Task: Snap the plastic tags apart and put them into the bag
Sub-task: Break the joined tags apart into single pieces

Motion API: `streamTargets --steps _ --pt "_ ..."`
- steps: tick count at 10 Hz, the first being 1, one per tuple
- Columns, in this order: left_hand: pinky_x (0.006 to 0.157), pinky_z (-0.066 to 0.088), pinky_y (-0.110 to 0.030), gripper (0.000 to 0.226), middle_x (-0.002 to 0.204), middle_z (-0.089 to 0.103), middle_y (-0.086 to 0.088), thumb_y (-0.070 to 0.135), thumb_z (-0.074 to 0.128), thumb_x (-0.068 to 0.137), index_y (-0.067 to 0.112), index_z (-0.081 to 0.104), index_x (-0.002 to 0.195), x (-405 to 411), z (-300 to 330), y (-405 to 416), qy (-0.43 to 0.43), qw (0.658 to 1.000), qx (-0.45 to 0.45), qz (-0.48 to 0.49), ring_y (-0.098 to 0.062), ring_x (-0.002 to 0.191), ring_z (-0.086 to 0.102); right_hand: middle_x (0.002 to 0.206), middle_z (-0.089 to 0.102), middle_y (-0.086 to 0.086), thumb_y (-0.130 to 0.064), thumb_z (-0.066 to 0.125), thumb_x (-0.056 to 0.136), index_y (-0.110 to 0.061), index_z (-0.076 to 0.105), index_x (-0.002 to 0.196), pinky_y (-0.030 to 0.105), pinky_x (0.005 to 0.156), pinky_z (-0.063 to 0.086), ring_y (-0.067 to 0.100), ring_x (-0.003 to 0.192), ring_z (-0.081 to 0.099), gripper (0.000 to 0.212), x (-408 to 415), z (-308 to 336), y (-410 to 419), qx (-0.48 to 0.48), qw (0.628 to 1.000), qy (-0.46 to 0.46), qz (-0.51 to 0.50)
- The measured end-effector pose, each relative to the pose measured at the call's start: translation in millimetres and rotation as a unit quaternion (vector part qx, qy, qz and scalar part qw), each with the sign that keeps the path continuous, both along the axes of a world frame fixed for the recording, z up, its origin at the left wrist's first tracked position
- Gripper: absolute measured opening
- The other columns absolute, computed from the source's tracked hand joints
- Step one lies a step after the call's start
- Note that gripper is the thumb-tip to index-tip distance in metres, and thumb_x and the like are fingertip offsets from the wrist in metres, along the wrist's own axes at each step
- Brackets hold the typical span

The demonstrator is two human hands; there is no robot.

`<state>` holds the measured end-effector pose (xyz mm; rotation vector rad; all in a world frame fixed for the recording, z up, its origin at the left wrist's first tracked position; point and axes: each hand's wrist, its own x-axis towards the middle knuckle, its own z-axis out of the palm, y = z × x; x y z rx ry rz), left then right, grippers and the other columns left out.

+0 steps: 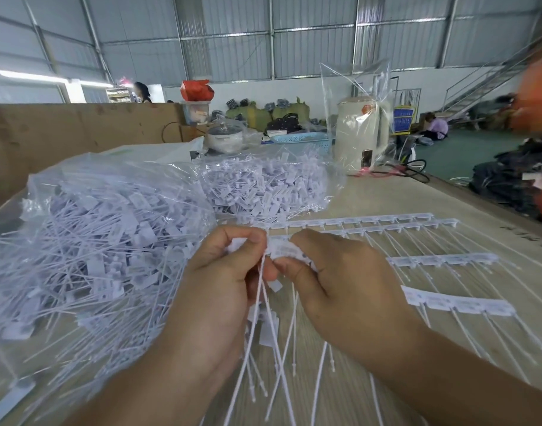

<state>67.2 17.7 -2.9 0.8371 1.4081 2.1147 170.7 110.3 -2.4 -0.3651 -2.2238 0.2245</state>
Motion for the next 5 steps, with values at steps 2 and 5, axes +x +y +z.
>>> streamTargets --steps 2,5 --pt "0.039 0.036 -0.022 0.028 0.052 0.053 -0.004 0.017 0.064 0.084 0.024 0.068 0.058 -4.4 -3.6 4.2 -0.062 0.998 0.0 -0.015 -0.012 0.042 0.041 0.054 0.045 -0.004 -0.024 0.06 0.087 -0.013 0.055 0.068 0.029 0.039 0.036 0.021 0.043 0.043 0.022 -3.3 -5.6 -2.6 0.039 0.998 0.057 -0.002" --pt "0.043 0.044 -0.013 0.033 0.048 0.059 0.009 0.026 0.058 0.082 0.027 0.071 0.051 -11.3 -3.4 3.0 -0.02 0.983 0.053 -0.174 0.001 0.042 0.056 0.054 0.045 -0.004 -0.02 0.06 0.088 -0.01 0.057 0.07 0.03 0.039 0.037 0.018 0.044 0.043 0.021 -5.3 -7.6 -1.0 0.035 0.993 0.11 0.036"
